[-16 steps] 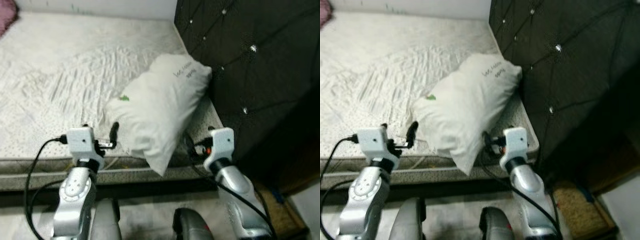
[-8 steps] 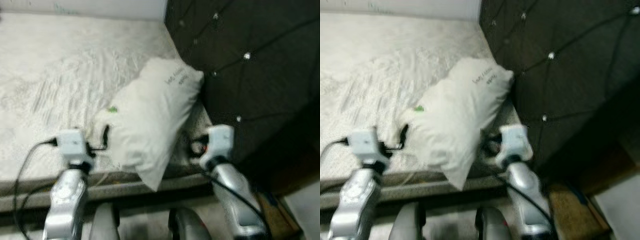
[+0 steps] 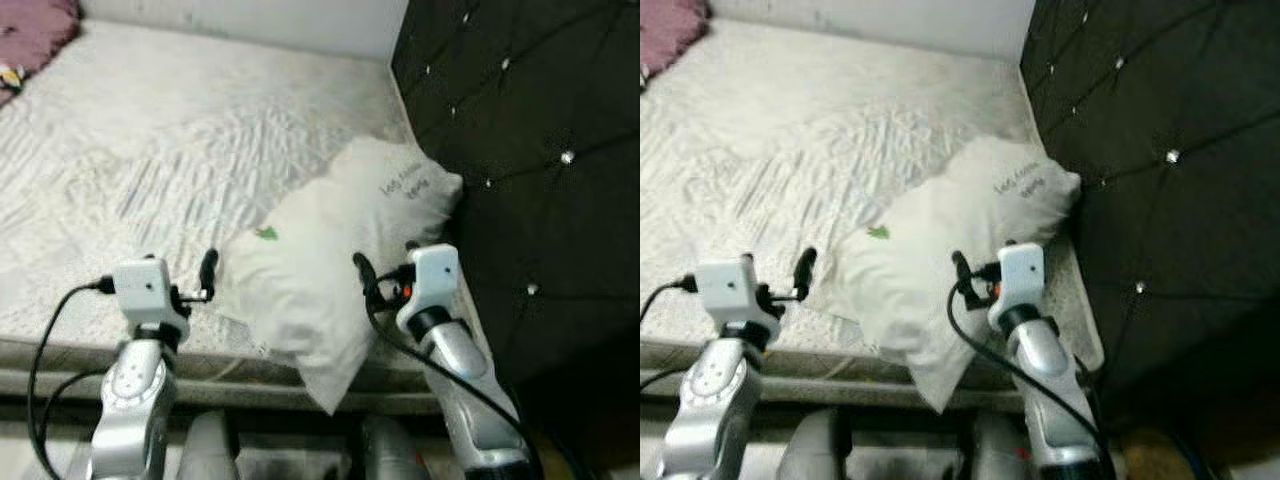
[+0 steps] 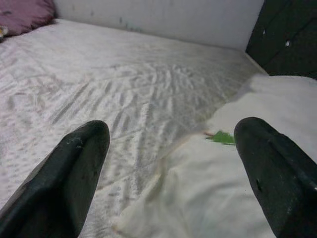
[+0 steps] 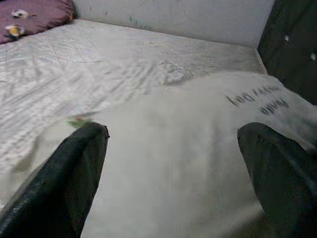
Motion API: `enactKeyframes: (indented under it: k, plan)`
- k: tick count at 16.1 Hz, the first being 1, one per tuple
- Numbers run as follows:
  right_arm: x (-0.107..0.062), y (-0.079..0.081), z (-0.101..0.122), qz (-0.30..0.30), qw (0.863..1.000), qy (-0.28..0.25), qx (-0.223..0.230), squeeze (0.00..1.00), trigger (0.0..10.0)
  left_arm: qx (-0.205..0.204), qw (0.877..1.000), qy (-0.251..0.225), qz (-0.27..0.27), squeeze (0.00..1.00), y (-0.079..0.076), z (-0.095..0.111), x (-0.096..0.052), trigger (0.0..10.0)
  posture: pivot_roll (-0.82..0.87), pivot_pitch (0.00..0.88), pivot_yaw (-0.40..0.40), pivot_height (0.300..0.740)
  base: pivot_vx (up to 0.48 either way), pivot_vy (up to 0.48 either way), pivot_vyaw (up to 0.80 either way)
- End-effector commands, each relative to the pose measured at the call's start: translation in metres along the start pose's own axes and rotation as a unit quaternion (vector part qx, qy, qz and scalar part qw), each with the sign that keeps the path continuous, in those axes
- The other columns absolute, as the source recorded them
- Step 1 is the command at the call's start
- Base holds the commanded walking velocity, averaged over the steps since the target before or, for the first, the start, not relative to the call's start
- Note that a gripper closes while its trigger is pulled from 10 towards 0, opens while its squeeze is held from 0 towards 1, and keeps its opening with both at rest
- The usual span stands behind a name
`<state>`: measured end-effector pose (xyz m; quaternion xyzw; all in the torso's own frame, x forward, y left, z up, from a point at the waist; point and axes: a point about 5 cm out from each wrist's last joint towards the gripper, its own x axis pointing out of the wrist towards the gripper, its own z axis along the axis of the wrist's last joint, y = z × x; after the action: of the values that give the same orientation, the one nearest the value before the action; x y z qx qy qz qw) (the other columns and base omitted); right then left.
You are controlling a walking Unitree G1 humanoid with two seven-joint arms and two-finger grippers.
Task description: Clean up the room
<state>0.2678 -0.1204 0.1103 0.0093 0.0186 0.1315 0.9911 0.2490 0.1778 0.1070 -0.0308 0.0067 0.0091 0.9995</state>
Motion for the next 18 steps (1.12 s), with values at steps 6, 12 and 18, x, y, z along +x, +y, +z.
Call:
enactKeyframes:
  k: [6,12,18]
  plan:
    - [-0.003,-0.014,-0.002,-0.034,0.999,0.005,0.001,0.0,10.0,-0.006,1.0,0.005,-0.016,0.0,-0.01,0.0,0.003,10.0,-0.02,0.067,-0.104,0.626,0.218,0.0,0.0]
    - [-0.003,-0.022,-0.009,-0.069,0.997,0.042,0.014,0.0,10.0,0.01,1.0,0.014,-0.005,0.0,-0.006,0.005,0.003,10.0,-0.03,0.16,-0.102,0.596,0.0,0.0,0.0]
    - [-0.002,-0.022,-0.009,-0.066,0.997,0.048,0.016,0.0,10.0,0.023,0.999,0.011,0.025,0.0,-0.001,0.01,0.001,10.0,-0.01,0.162,-0.104,0.556,0.0,0.0,0.0]
